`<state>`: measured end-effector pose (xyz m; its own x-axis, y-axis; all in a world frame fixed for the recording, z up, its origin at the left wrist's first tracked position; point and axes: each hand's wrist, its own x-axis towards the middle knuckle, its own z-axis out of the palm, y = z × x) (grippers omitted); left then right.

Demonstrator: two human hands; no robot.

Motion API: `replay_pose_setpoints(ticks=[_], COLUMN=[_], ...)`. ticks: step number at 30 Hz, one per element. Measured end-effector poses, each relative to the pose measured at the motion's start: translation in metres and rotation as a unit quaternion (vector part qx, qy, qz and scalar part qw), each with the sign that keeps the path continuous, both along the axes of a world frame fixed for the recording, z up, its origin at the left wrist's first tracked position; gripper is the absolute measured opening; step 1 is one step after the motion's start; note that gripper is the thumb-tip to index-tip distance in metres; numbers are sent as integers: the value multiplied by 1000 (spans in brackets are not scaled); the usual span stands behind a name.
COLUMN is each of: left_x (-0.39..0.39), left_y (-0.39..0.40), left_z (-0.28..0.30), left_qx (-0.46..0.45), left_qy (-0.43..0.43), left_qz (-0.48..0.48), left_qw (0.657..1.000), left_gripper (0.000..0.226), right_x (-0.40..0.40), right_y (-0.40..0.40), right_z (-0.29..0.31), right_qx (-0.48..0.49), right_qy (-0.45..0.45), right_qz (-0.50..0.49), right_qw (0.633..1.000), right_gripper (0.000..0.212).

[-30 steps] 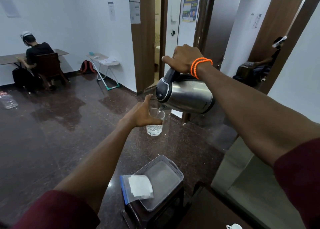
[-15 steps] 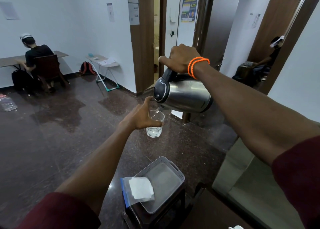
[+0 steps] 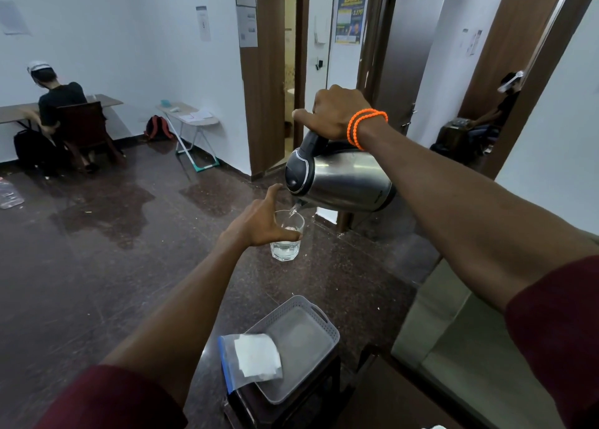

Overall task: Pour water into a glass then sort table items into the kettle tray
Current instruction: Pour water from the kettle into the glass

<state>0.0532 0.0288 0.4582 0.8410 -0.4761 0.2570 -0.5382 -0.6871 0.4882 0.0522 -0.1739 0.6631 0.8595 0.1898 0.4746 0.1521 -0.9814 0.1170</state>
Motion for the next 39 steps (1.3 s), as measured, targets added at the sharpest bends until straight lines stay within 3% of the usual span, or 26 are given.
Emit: replay_pose_setpoints(ticks=[20, 26, 35, 39], left_x=[-6, -7, -8, -7], left_y=[6, 12, 18, 20], left_z=[-8, -16, -36, -51], left_qx=[-14, -24, -38, -51], left_qy=[9, -2, 15, 40], left_qz=[20, 29, 57, 74], left_qw=[1000, 999, 998, 995], left_gripper=[124, 127, 129, 131], right_x=[-1, -1, -1, -5], right_y=[-2, -14, -51, -63], right_z=[-19, -45, -125, -168], right_qx=[26, 129, 396, 520], right_qy=[11, 20, 22, 13], right_qz=[8, -19, -111, -171], right_qw=[1000, 991, 911, 837], right_gripper=[67, 64, 58, 55])
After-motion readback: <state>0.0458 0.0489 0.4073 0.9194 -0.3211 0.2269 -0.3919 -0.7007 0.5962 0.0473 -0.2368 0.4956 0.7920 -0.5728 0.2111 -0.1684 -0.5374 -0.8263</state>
